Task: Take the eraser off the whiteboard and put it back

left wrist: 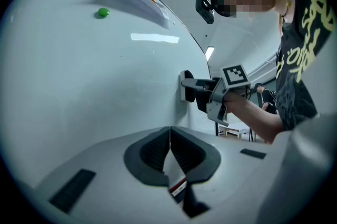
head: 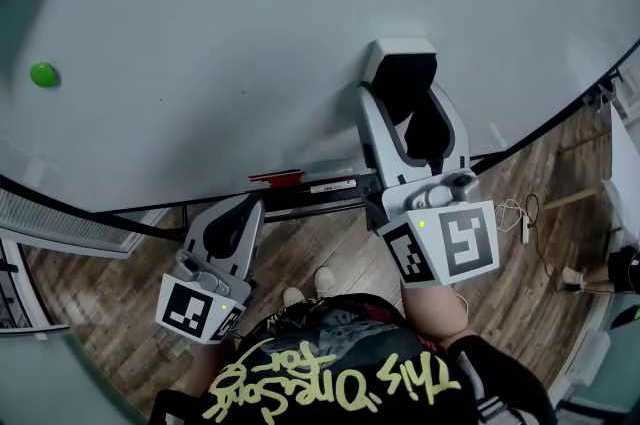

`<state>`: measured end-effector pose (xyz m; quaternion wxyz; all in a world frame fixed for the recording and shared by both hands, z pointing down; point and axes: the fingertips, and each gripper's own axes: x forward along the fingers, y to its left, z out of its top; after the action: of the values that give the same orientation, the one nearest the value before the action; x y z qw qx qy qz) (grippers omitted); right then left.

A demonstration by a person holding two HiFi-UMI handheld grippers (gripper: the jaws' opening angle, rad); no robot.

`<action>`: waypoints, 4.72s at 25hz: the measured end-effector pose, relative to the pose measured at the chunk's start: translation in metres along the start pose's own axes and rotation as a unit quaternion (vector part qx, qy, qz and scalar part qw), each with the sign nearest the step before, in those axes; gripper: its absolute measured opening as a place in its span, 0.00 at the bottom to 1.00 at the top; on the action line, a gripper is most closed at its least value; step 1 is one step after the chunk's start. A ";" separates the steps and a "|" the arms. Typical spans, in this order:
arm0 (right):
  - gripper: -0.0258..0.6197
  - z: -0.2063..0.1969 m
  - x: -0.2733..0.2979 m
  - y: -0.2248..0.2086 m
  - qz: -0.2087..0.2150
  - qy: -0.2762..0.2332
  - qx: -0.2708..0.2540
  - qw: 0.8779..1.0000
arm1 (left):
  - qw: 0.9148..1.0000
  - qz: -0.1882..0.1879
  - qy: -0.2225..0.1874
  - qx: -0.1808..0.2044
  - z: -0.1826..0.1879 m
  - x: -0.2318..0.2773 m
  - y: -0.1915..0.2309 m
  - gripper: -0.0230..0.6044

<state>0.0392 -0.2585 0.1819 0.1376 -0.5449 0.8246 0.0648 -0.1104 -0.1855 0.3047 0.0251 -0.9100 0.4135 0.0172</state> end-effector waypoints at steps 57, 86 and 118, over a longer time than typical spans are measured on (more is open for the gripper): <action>0.45 -0.016 -0.033 -0.009 -0.010 0.007 0.058 0.998 | 1.000 -0.002 0.007 0.011 0.003 -0.017 -0.006 0.05; 0.34 -0.065 -0.072 -0.014 0.004 0.062 0.107 0.992 | 1.000 -0.007 0.008 0.010 0.003 -0.009 -0.005 0.05; 0.07 -0.099 -0.087 0.002 0.043 0.102 0.116 0.987 | 1.000 0.008 0.012 -0.004 -0.007 -0.003 0.001 0.05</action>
<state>0.0538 -0.2067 0.3015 0.1119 -0.4934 0.8587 -0.0811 -0.1135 -0.1845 0.3114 0.0160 -0.9067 0.4214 0.0078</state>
